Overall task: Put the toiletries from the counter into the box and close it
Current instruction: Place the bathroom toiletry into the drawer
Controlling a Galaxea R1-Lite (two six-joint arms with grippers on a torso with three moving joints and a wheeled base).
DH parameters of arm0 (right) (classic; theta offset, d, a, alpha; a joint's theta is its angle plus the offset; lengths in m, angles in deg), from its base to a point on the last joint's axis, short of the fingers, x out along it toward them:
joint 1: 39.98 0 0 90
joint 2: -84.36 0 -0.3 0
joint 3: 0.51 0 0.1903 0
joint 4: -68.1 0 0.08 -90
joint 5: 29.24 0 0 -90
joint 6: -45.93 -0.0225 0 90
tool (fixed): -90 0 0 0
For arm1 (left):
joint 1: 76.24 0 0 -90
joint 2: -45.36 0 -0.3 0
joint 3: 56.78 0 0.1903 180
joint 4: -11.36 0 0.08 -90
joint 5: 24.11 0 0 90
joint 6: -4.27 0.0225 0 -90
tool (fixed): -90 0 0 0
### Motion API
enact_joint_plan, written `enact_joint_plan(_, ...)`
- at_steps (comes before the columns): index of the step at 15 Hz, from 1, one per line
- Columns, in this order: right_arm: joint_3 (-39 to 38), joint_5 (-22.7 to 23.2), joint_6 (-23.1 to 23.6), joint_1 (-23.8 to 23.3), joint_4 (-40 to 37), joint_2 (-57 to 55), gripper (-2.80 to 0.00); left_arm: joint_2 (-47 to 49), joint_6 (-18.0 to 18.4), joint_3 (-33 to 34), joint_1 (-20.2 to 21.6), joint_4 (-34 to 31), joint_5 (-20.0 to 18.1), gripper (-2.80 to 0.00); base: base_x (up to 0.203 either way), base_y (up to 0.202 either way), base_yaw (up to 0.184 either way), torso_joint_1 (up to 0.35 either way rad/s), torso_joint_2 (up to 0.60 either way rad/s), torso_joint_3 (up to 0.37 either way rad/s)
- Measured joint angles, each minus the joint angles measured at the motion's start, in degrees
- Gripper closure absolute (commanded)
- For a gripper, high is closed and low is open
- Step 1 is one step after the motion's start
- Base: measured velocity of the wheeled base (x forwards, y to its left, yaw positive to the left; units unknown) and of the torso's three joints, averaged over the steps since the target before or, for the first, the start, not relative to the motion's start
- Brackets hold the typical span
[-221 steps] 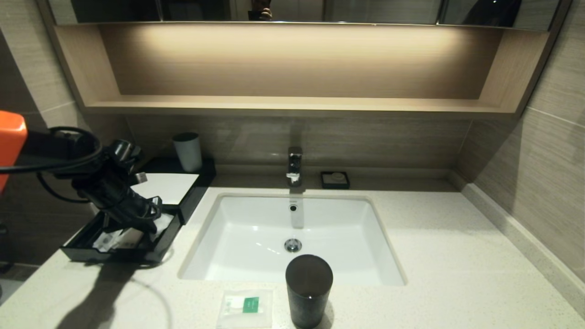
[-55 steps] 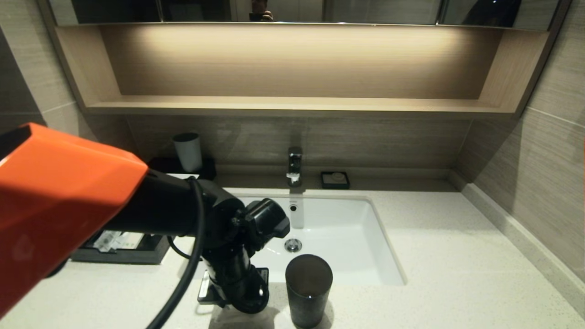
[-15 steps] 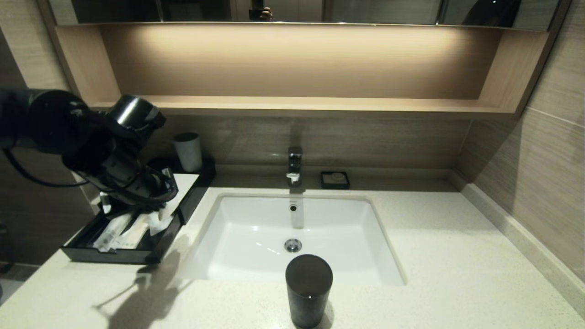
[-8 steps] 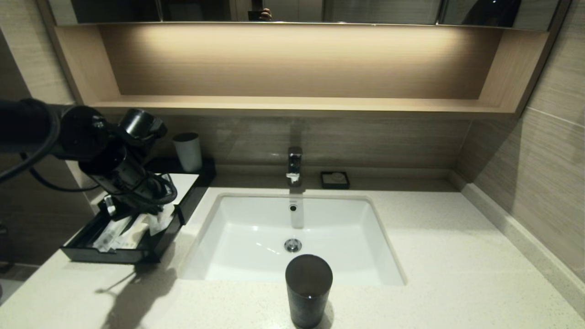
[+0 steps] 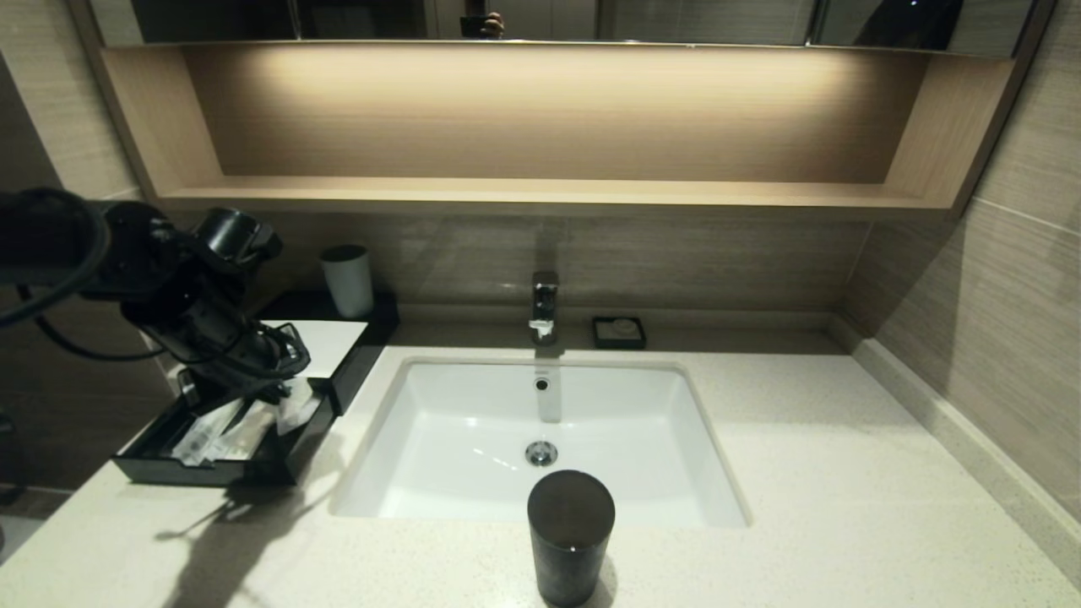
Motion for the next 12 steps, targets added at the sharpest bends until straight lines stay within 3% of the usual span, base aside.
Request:
enact_joint_plan(5, 0.0, 0.0, 0.0, 0.0, 0.0, 0.0, 0.0, 0.43, 0.11, 0.18, 1.71, 0.01, -0.69, 0.0, 0.0, 0.0, 0.0, 0.0, 0.0, 0.0)
enact_joint_plan(12, 0.0, 0.0, 0.0, 0.0, 0.0, 0.0, 0.0, 1.26, 0.19, 0.64, 2.47, 0.0, -4.75, 0.0, 0.0, 0.0, 0.0, 0.0, 0.0, 0.0)
